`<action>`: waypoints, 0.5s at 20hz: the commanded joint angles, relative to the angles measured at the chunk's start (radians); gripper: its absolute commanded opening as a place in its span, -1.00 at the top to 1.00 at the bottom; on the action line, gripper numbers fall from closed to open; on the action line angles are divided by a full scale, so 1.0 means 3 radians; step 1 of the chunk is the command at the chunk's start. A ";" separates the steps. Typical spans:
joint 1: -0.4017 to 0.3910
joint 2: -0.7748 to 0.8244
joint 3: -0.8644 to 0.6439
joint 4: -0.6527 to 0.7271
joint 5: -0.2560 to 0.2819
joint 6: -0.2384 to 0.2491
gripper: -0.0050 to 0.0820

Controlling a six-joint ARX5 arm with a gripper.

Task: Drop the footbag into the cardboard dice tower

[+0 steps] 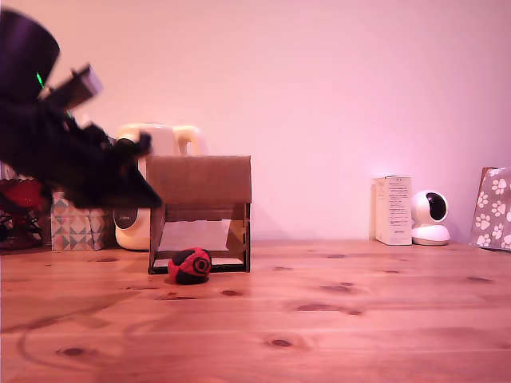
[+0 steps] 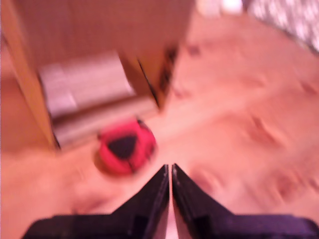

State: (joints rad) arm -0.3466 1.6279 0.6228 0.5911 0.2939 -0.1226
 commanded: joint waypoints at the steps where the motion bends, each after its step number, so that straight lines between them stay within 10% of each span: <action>1: -0.0013 0.0114 0.0019 0.0118 0.0003 -0.0003 0.78; 5: -0.0019 0.0323 0.0178 0.0212 0.0001 -0.0004 -0.94; 10: -0.0066 0.0579 0.0446 0.0197 0.0001 -0.0003 -0.90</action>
State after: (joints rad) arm -0.3595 1.7626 0.7486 0.6479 0.2932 -0.1230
